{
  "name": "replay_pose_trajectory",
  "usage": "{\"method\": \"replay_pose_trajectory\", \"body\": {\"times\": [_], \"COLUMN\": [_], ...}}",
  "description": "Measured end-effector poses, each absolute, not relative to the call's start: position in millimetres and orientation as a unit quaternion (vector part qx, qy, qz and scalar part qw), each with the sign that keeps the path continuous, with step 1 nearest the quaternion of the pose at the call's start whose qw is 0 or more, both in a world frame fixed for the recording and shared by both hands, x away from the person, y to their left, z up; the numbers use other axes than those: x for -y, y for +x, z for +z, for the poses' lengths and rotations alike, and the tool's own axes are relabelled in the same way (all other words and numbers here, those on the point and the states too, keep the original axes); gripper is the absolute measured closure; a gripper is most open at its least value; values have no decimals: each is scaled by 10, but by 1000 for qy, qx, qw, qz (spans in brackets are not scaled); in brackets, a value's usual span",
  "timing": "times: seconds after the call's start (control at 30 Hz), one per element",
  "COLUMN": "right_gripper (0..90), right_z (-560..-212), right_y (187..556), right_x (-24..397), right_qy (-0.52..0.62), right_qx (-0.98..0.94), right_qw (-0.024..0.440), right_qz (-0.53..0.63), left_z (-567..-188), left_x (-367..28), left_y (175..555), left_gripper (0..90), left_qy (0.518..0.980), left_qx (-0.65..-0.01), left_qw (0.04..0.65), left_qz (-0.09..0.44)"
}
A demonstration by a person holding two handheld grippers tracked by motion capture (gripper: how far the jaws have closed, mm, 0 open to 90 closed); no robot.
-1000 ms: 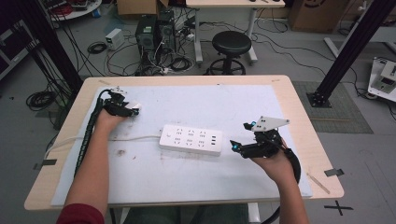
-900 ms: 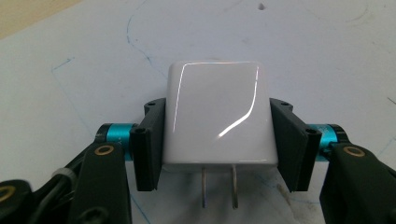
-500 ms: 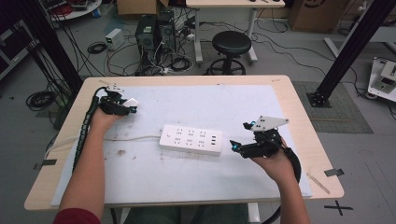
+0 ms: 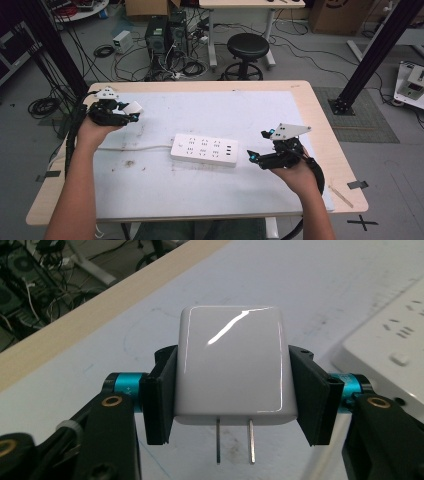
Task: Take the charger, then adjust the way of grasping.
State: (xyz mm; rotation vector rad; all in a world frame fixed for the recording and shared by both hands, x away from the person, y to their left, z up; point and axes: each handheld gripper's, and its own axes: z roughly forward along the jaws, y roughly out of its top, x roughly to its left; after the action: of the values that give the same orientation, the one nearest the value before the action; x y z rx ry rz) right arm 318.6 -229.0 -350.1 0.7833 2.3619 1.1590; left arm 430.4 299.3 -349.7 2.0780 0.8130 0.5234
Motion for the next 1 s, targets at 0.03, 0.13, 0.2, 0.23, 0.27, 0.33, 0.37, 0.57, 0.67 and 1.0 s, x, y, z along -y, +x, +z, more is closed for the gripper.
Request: {"method": "replay_pose_trajectory", "body": {"times": [0.03,0.13,0.2,0.23,0.27,0.33,0.37,0.57,0.67,1.0], "right_gripper": [209,209,209,209,209,209,209,209,209,209], "right_z": [-3499,-3487,-3481,-3475,-3470,-3472,-3477,-3491,-3484,-3403], "right_y": [3182,3130,3113,3098,3076,3068,3071,3078,3090,3110], "right_x": [2290,2292,2291,2292,2295,2300,2301,2289,2269,2195], "right_qy": [280,278,278,276,276,276,276,279,276,270], "right_qx": [-843,-842,-842,-842,-841,-840,-840,-839,-841,-845], "right_qw": [197,200,200,203,203,203,204,199,197,196], "right_qz": [414,416,416,417,419,420,421,422,421,418], "left_z": [-3414,-3316,-3281,-3281,-3221,-3204,-3201,-3252,-3290,-3385], "left_x": [-2967,-2965,-2963,-2963,-2943,-2917,-2905,-2847,-2812,-2607], "left_y": [4192,4046,3988,3988,3863,3798,3775,3699,3677,3680], "left_gripper": [425,425,425,425,425,425,425,425,425,425], "left_qy": [833,837,837,837,840,841,842,845,844,855], "left_qx": [-302,-283,-279,-279,-263,-254,-247,-235,-228,-195], "left_qw": [410,414,415,415,420,422,423,425,432,436], "left_qz": [218,219,221,221,223,224,225,225,221,204]}}
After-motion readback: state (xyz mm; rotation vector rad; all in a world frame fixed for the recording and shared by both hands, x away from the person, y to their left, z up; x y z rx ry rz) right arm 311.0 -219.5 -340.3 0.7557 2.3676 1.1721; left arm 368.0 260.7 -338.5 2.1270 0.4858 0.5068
